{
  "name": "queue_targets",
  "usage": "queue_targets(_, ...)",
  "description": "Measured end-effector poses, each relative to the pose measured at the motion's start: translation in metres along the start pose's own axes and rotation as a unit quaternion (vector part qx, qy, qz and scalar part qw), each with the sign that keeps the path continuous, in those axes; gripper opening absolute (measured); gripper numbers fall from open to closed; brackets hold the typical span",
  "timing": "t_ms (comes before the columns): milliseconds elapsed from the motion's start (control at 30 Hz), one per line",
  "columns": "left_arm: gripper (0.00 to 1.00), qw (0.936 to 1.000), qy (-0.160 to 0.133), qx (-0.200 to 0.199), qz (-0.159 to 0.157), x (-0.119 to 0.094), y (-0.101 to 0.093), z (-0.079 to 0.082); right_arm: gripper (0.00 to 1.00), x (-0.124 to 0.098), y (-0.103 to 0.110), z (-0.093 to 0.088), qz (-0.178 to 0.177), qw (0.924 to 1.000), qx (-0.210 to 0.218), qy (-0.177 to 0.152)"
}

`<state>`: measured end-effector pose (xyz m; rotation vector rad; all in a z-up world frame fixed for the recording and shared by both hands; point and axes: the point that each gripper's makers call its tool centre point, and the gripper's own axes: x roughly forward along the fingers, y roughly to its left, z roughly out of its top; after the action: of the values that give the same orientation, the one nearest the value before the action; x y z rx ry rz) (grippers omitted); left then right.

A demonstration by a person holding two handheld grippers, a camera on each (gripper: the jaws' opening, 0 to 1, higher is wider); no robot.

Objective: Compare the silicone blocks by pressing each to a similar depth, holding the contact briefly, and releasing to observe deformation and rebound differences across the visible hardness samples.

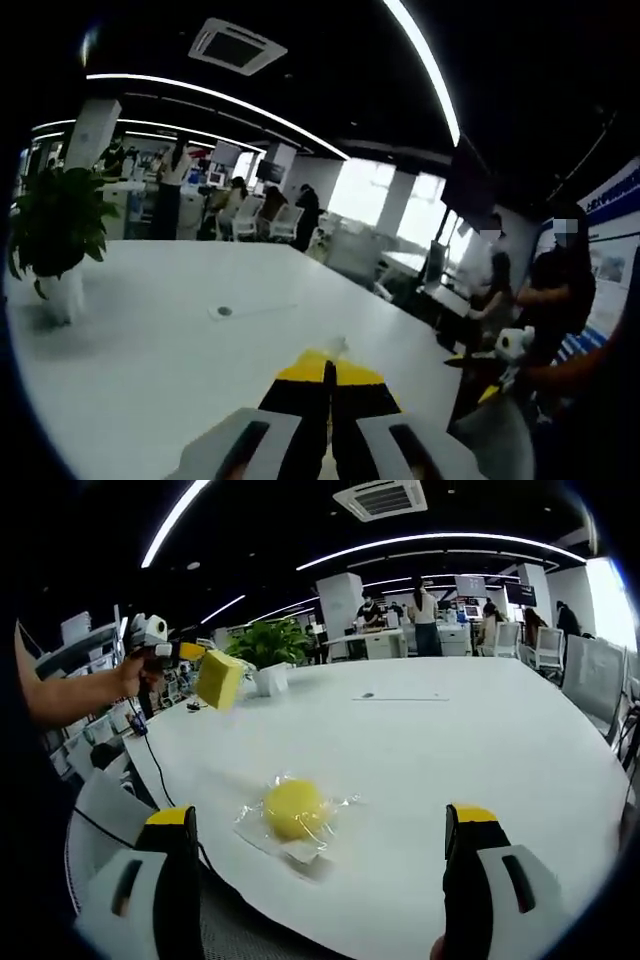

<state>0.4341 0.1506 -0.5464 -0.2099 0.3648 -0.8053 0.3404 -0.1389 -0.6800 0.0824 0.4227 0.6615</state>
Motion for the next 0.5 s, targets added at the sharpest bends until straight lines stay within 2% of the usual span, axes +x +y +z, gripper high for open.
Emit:
queue_targets(200,0.0,0.9999,-0.011,-0.005,-0.01,-0.001,-0.006,0.009,0.96,0.002,0.003,0.004,0.006,1.0,0.0,-0.001)
queue_targets(500,0.0,0.9998,-0.017,0.005,-0.013,-0.003,-0.014,0.012,0.96,0.001,0.005,0.007,0.008,0.9999,-0.001,-0.006)
